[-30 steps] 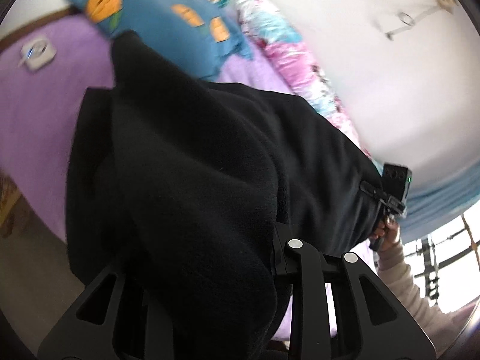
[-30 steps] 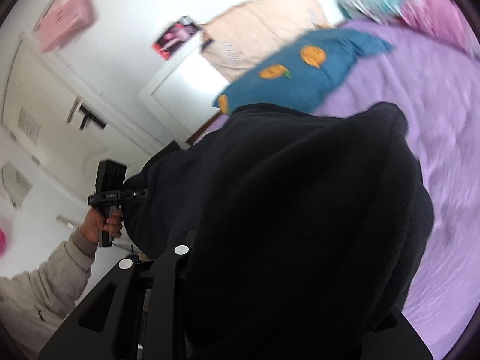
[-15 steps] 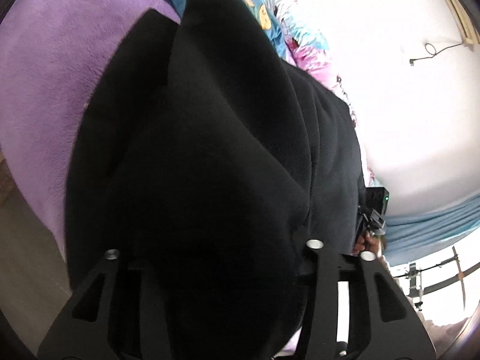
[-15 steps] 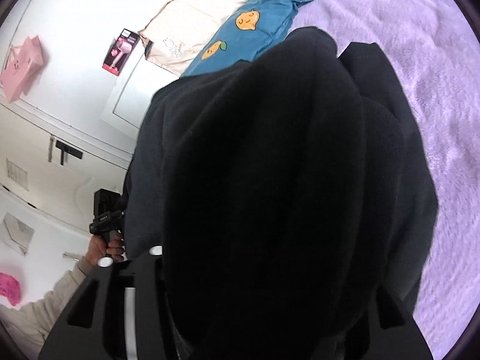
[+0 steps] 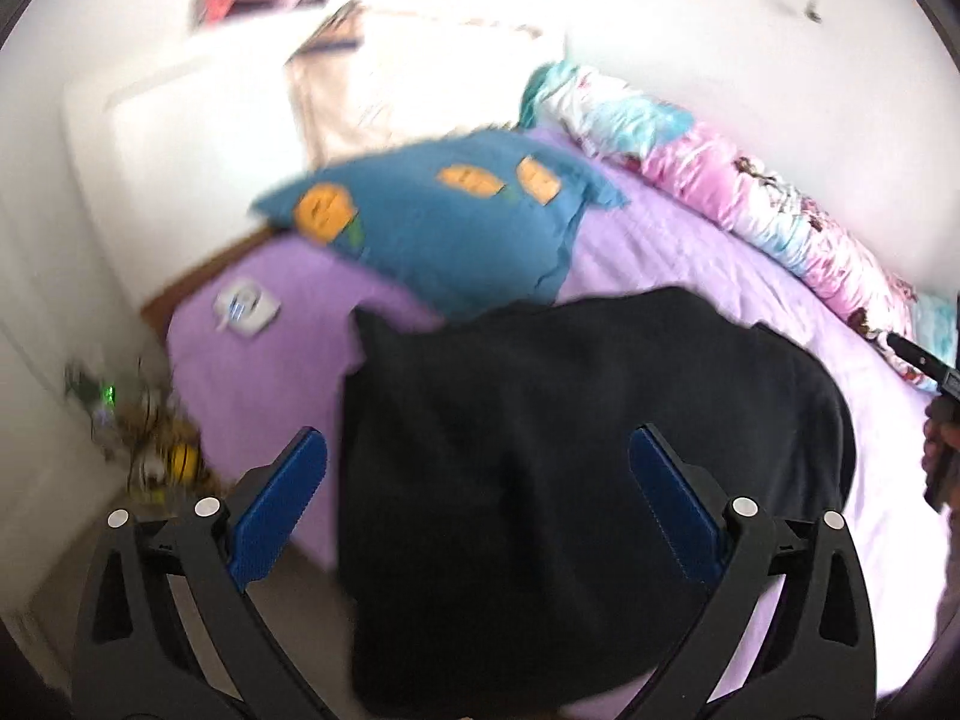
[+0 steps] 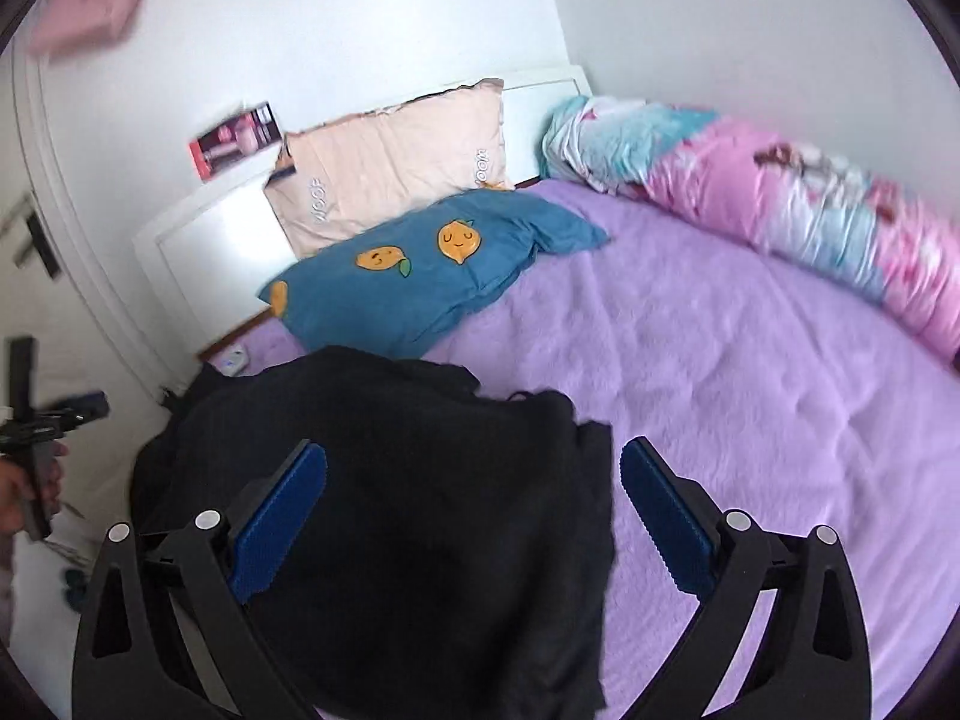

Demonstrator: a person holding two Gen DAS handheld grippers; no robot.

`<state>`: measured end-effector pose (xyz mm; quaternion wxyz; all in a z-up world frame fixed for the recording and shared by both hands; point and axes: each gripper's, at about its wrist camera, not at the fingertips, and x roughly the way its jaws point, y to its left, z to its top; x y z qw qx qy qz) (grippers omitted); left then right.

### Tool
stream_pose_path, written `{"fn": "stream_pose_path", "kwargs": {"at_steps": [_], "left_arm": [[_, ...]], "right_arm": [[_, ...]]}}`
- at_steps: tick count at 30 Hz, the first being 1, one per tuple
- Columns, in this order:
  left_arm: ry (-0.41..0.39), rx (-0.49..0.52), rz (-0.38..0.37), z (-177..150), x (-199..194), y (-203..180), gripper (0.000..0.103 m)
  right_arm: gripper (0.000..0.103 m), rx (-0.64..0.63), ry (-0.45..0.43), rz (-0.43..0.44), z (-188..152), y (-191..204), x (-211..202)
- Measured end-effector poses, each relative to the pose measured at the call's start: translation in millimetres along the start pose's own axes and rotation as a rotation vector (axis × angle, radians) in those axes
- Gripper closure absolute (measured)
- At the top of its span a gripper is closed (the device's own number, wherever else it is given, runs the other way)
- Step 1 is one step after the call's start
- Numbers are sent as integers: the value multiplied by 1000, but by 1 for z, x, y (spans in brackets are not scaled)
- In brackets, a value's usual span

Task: Fold large clothes

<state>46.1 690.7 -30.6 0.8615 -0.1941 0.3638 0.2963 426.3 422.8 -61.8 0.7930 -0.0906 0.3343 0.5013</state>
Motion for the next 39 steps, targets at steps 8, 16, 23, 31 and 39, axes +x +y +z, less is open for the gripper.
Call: {"fn": "stream_pose_path", "kwargs": {"at_steps": [8,16,23,31,39], "left_arm": [[55,-36,61,-30,85,-26,6],[3,-122,-90,-74,137,39,5],[60,-107,38,-58,140,24,5],[-37,-11,109,-73,26,-49,6],[-133,23,262,-94,-69,-114,6]], "right_arm": [[6,-62,80,-25,-32,54,76],[7,1,90,67,-79,18,136],[6,-30,130,-5,-68,32,137],[6,-55,38,-109,-81,81,19],[6,-13,22,-155,-94,106,-56]]}}
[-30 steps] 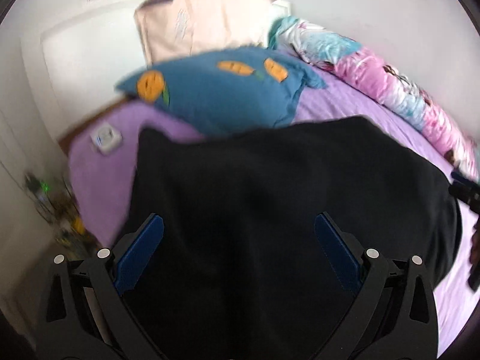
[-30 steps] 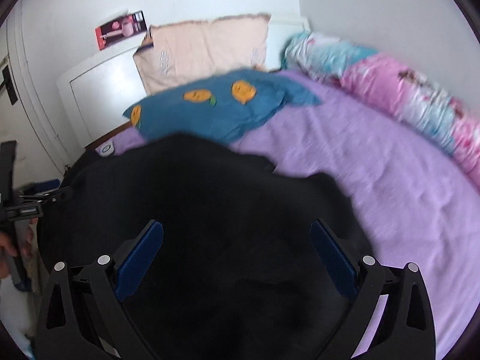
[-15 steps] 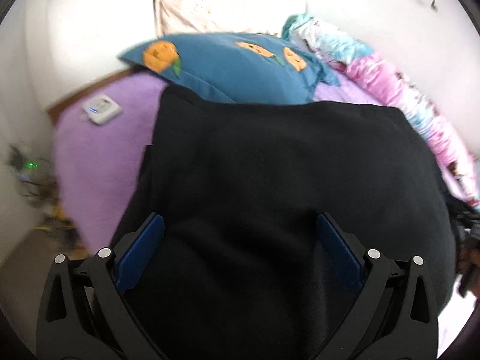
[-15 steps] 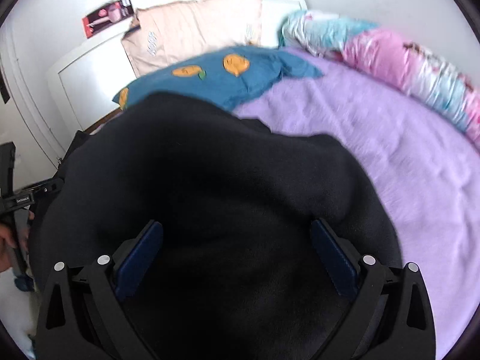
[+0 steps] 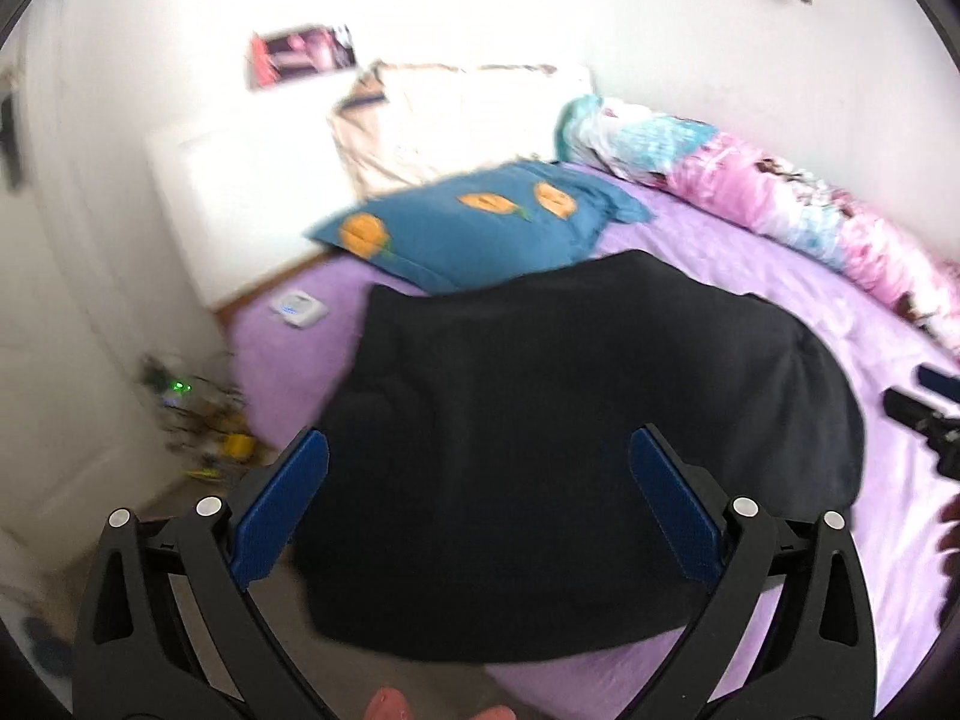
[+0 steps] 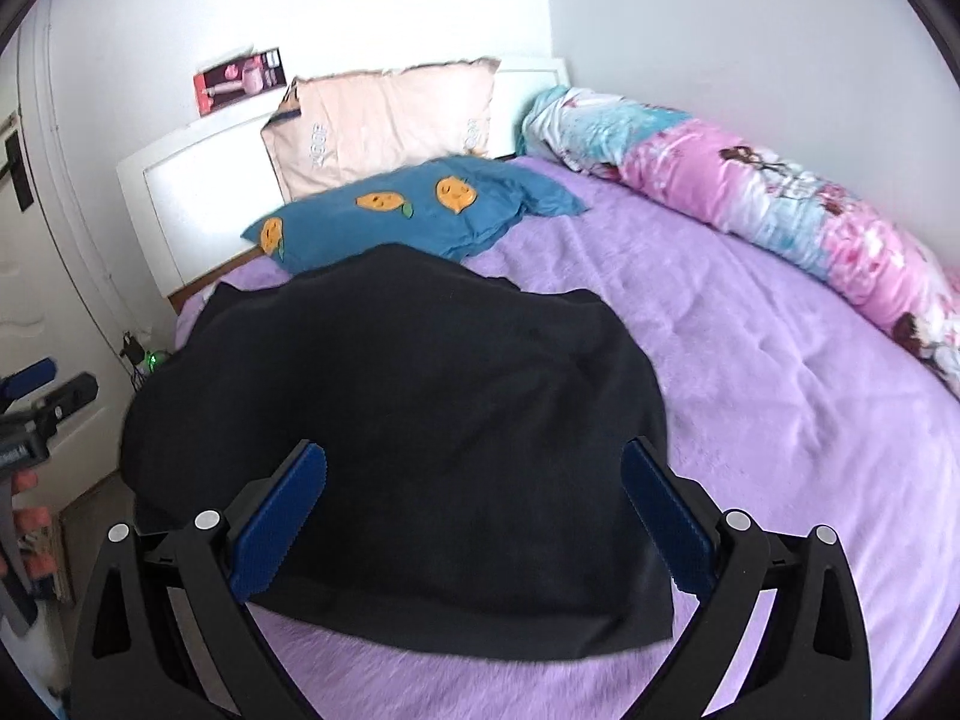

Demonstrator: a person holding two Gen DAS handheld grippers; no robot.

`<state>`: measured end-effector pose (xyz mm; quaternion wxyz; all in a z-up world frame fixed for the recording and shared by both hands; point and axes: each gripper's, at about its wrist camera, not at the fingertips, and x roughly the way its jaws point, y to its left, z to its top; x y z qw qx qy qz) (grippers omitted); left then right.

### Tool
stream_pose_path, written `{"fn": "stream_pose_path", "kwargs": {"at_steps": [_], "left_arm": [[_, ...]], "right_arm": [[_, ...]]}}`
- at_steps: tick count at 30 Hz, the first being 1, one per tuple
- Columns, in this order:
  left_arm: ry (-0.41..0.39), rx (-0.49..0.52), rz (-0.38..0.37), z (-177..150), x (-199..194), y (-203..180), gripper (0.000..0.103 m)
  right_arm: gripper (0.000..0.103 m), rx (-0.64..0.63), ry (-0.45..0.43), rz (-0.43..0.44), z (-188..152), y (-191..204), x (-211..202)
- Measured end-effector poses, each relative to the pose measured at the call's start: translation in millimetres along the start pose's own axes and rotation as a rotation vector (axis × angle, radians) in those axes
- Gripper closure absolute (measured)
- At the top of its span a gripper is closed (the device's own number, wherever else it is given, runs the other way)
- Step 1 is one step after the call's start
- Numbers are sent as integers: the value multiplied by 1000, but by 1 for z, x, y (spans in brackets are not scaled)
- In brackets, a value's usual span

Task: Fold large clothes

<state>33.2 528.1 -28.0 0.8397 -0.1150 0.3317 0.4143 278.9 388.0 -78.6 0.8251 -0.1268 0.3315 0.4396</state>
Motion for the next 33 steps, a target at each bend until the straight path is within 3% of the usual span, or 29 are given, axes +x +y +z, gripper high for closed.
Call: {"fn": "stream_pose_path", "kwargs": {"at_steps": [13,21,29,33], "left_arm": [[-9,-50,7,-52,-133,-26,6],[24,-70,35,-105,-197,-37,6],[48,-95,15,-150,-257,-45,6],[29,-88,18,-171,-291,-55,6]], "right_arm": [[6,-23,-59,-17,-48,27,-141],[6,-44,-75,2,-94,37,-208],[6,-20,-95,-4,-153,42,-264],[6,-16,-118,-1,-183,50,-297]]}}
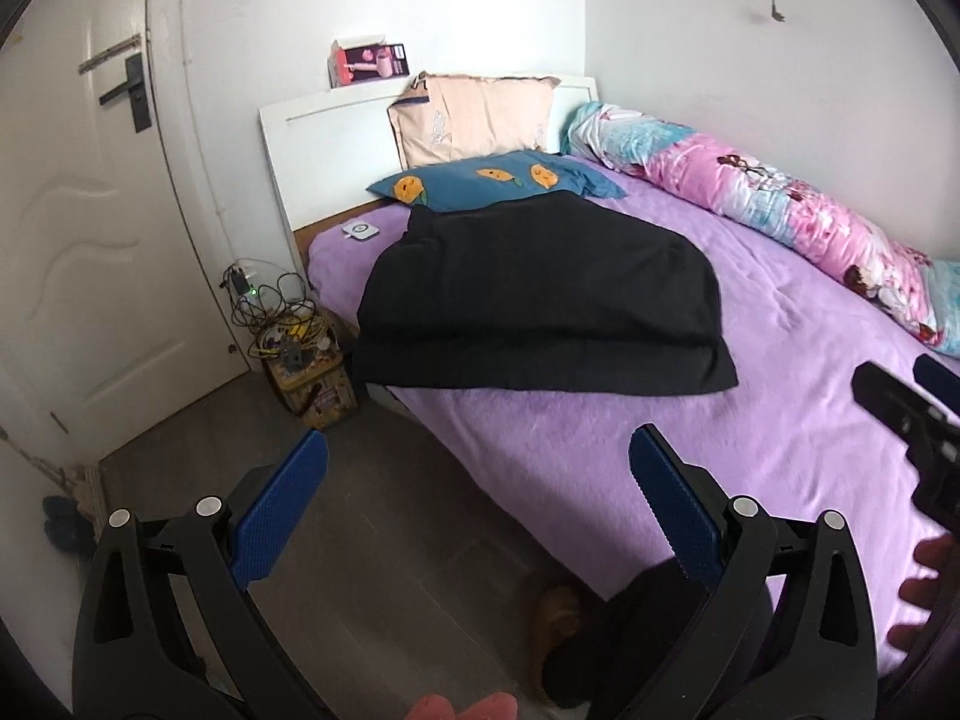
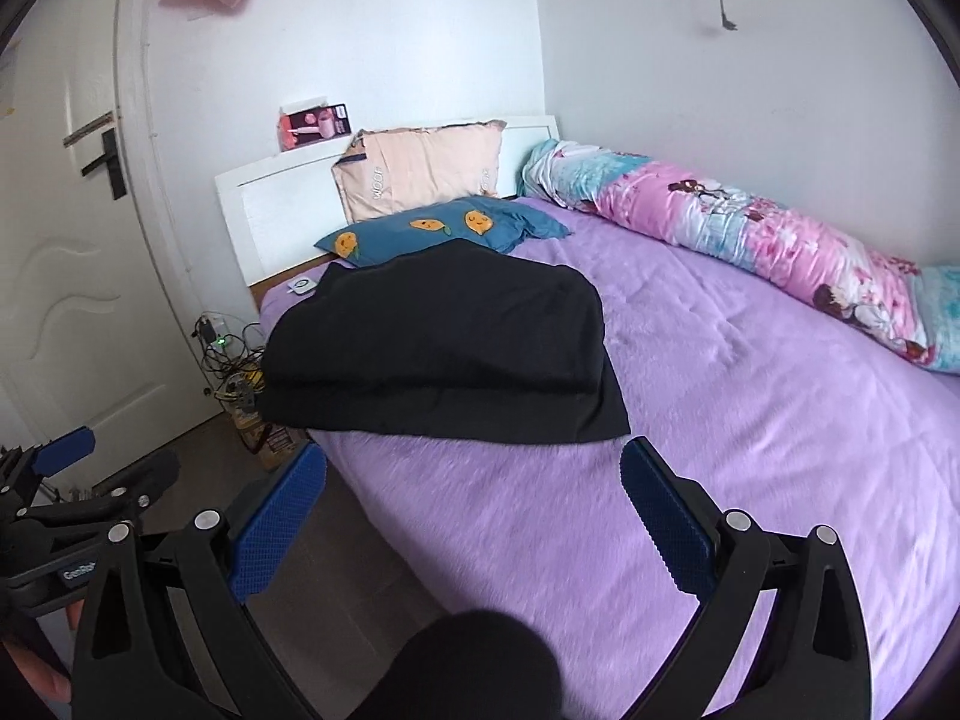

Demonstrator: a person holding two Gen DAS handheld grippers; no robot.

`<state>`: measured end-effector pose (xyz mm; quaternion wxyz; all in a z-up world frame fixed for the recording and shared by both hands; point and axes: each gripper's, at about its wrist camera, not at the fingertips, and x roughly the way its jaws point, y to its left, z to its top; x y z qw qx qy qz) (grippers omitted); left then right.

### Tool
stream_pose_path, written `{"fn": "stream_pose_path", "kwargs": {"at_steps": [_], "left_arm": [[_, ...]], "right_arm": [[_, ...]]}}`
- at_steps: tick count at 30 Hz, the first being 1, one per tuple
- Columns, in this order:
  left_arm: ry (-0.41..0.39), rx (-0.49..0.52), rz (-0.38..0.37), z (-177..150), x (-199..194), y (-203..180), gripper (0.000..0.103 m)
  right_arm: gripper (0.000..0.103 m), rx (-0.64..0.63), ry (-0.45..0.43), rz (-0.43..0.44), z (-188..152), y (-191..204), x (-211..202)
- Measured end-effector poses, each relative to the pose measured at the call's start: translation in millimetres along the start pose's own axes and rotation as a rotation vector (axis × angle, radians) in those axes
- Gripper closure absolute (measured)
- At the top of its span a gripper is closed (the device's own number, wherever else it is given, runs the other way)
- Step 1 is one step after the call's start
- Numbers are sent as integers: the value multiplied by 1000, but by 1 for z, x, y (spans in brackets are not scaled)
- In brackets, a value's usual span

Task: Fold large clothes

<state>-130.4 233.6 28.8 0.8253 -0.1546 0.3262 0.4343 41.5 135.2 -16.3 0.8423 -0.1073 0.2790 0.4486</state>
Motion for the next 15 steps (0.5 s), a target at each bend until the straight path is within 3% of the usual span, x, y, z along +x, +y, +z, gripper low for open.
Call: {"fn": "stream_pose_path", "kwargs": {"at_steps": [6,15], "left_arm": [[-35,-10,-10,-28,-44,-5,6],[-21,8,-15,-51,-69,-7,6]], "right_arm": [[6,-16,-8,39,-28,11,-40],[6,-55,-46,33,-44,24,-70]]}}
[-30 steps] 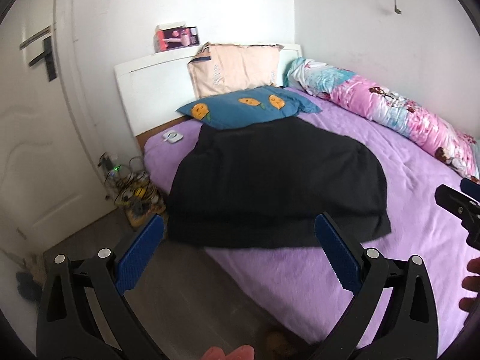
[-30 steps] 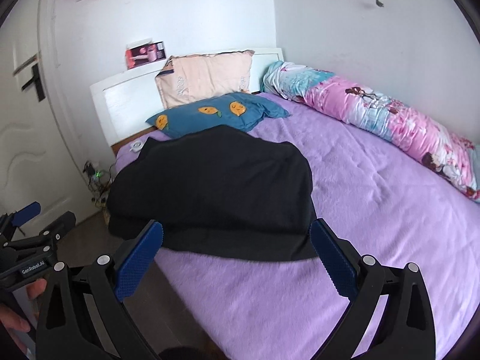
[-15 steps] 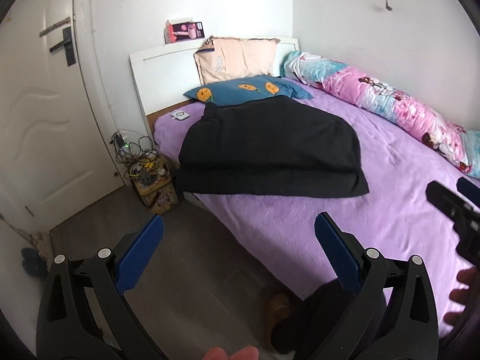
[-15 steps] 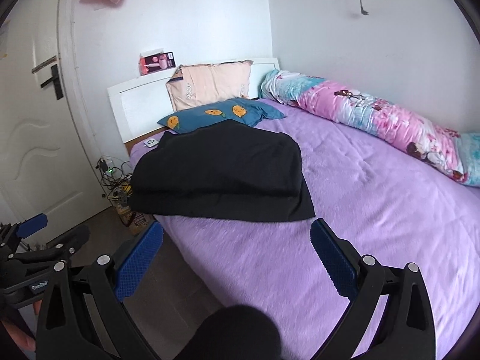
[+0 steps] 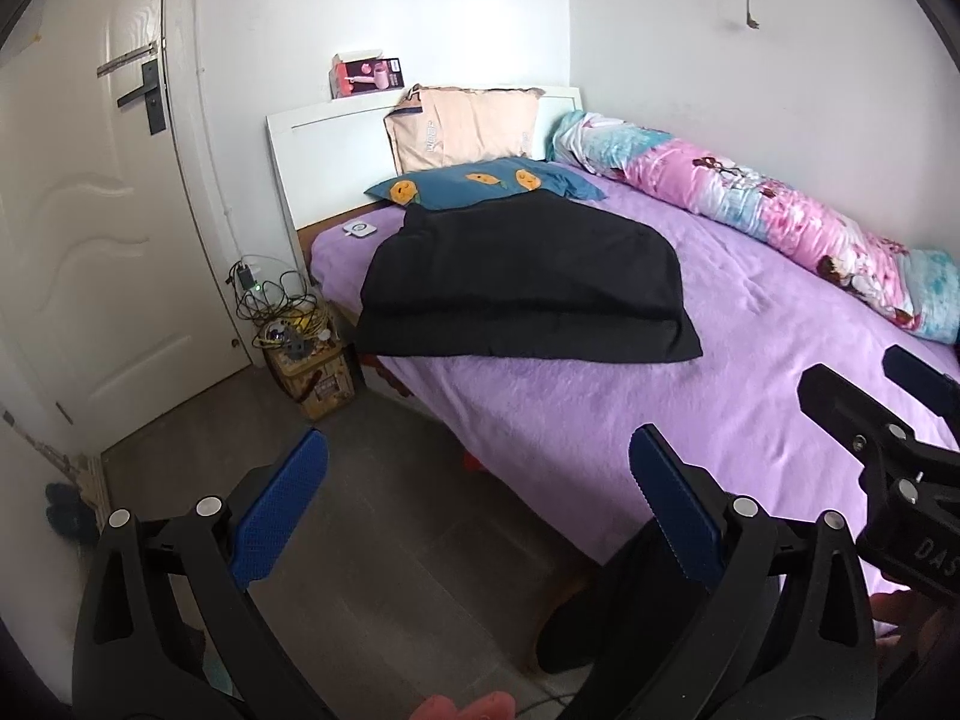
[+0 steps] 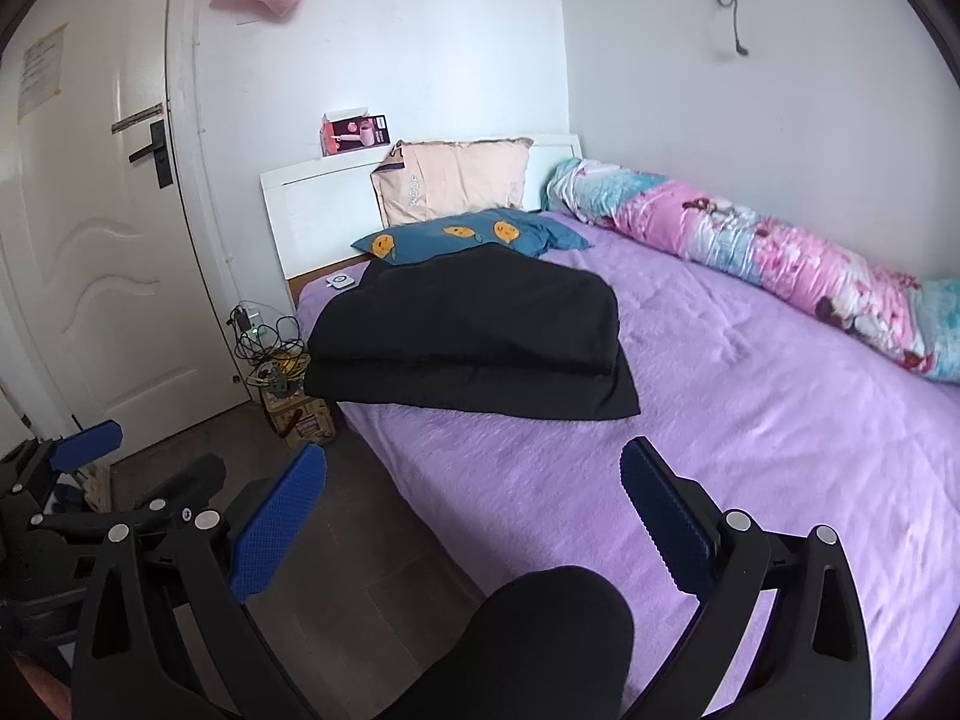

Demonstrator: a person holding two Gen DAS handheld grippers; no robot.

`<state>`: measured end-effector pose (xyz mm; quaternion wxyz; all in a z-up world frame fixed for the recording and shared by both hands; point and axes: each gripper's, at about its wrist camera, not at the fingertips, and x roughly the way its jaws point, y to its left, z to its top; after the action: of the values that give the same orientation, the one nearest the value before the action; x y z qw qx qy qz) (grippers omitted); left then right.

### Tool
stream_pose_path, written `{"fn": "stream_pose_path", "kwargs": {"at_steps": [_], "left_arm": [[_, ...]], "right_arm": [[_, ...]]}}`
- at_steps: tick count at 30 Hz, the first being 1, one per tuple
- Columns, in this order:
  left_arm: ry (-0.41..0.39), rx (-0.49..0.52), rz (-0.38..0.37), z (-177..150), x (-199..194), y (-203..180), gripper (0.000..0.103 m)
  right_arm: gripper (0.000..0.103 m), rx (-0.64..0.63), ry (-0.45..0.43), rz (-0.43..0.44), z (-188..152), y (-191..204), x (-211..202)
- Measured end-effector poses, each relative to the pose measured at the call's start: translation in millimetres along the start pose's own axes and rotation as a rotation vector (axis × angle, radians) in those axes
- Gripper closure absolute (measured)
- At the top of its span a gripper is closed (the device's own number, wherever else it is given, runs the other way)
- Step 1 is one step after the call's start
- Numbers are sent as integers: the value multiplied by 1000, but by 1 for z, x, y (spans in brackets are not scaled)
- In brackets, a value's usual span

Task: Fold large clothes

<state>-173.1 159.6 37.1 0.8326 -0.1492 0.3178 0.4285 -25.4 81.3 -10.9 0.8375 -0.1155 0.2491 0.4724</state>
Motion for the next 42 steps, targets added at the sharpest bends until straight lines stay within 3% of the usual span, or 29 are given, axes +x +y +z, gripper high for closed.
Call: {"fn": "stream_pose_path", "kwargs": {"at_steps": [16,42], "left_arm": [[-37,42,4,12,5,-7,6],[-18,51,-2,17,11,-11,6]], "right_arm": [[6,38,-6,-30,3,-17,6],[6,30,8,-17,0,-14,9]]}}
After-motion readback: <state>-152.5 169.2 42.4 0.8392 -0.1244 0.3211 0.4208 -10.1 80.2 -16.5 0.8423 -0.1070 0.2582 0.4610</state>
